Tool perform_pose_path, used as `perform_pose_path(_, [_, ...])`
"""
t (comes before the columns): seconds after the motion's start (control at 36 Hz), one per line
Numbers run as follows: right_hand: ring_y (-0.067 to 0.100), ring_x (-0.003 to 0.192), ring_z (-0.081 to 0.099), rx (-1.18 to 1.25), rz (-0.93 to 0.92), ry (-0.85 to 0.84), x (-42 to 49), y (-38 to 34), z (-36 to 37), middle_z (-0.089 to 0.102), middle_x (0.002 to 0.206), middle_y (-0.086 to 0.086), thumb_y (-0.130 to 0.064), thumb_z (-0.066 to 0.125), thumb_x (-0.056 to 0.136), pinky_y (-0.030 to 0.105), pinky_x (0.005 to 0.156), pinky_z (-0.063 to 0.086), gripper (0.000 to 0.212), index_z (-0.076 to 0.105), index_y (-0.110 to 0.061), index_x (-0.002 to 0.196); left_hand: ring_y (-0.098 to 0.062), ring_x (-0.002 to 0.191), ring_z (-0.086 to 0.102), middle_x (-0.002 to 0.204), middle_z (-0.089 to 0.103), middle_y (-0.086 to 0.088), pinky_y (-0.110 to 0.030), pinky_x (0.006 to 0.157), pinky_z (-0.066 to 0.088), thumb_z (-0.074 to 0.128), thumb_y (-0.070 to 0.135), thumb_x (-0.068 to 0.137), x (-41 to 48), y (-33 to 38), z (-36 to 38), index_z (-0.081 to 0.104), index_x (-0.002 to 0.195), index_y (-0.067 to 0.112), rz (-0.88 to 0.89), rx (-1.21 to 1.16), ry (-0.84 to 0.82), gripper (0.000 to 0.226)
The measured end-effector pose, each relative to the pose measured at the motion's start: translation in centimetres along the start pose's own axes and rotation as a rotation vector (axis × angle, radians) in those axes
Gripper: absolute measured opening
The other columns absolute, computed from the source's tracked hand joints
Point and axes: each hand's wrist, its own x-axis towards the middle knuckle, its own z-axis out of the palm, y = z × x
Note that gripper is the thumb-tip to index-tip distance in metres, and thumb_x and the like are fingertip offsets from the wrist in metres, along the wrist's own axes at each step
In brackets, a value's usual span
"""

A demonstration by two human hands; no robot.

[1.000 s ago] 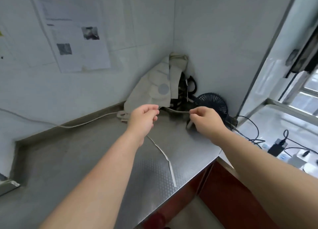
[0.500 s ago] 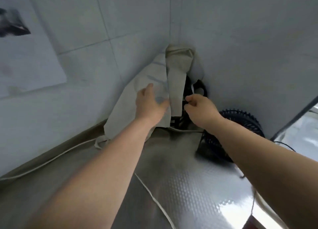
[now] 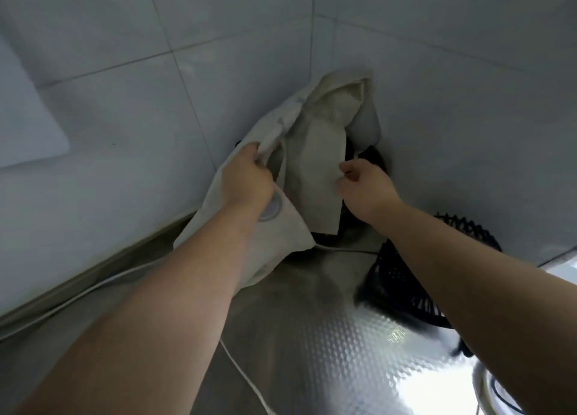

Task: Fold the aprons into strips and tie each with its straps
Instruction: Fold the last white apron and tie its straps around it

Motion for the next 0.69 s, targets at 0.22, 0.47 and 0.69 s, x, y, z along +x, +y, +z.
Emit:
perform_pose_path(0.22, [0.023,0.134,0.032,0.034,-0.125,-0.077,-4.7,-3.1,1.5,0.038,0.139,0.002,-0.025,0.052,0.096,0.022,0.103,0.028,0.054,0.031,-0.011,0.143,-0.037,0.107,0.055,0.113,0.06,-0.024,-0.036,0.078,0.041,0.041,0.0,0.089,-4.2,0.3,-8.9,0.06,0.104,-0.003,-0.224,-0.135,-0.005,0.024])
perform_pose_path(0.47, [0.013,0.132,0.039,0.382,-0.264,-0.363,-14.0,-6.5,0.5,0.043,0.142,-0.008,-0.059,0.057,0.082,0.033,0.111,0.031,0.061,0.043,-0.032,0.136,-0.02,0.074,0.045,0.063,0.05,-0.007,-0.035,0.069,0.032,0.045,0.017,0.087,-15.2,2.0,-18.2,0.044,0.054,0.013,-0.285,-0.342,0.166,0.033])
perform_pose_path(0.69, [0.023,0.12,0.05,0.662,-0.072,-0.611,-22.7,-3.8,1.6,0.047,0.134,-0.008,-0.07,0.057,0.075,0.045,0.093,0.048,0.082,0.034,-0.029,0.142,-0.03,0.095,0.068,0.101,0.072,-0.014,-0.046,0.088,0.053,0.063,0.042,0.083,-29.2,0.3,-20.0,0.069,0.106,0.007,-0.685,-0.438,-0.23,0.042])
